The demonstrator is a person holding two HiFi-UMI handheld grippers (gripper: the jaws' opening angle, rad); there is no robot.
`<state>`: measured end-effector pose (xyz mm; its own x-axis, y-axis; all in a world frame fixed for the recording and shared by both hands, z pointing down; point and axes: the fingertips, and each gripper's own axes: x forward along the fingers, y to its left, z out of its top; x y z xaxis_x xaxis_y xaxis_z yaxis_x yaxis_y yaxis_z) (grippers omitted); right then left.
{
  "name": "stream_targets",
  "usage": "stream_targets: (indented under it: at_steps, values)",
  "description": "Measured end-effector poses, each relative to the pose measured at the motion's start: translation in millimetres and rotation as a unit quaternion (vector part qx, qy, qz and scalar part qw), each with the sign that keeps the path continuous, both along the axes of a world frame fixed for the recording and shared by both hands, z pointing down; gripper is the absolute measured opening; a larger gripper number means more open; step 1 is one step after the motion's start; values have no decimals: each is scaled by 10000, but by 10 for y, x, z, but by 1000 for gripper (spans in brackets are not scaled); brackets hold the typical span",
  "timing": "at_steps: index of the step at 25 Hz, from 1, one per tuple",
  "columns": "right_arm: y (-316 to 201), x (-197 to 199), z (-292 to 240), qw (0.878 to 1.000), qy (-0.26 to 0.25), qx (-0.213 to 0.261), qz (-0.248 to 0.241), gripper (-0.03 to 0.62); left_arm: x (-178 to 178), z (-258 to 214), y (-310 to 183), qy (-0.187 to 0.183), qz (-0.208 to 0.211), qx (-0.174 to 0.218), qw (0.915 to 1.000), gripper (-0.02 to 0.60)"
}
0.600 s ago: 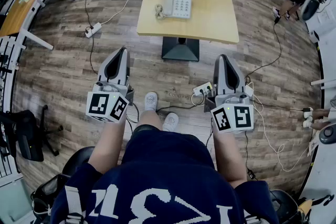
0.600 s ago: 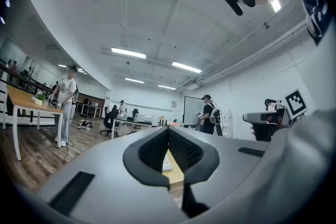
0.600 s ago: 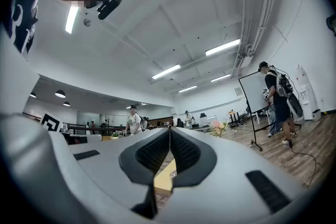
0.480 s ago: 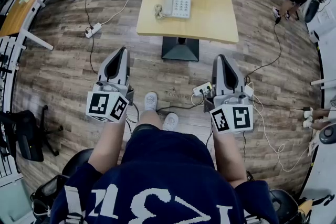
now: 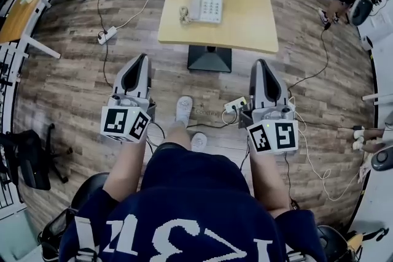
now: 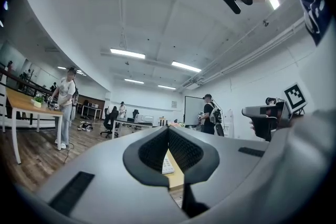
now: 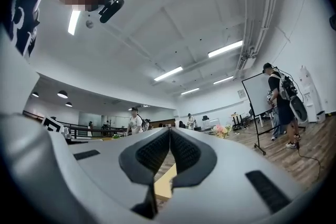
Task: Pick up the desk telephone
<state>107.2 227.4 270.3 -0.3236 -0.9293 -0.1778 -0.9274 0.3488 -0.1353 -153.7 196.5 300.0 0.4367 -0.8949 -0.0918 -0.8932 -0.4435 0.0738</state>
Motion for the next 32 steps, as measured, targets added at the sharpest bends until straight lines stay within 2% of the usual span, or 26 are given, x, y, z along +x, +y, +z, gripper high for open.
stream_targets:
  at_steps: [7, 14, 22, 32]
  values:
    - [-521, 10, 40, 9999, -43, -95, 33, 26, 78, 9, -572, -3, 124, -28, 9999, 15]
    - [-1398, -96, -6, 9998, -89, -143, 143, 28, -25, -53, -1501, -34, 255, 29, 9997, 15]
    - [-2159, -214, 32, 9986, -65, -282, 448, 28, -61, -13, -2452, -53, 631, -14, 9980, 14]
    - [-2516, -104, 153, 9970, -114, -558, 525, 28, 64, 113, -2870, 18, 667, -254, 9975, 15]
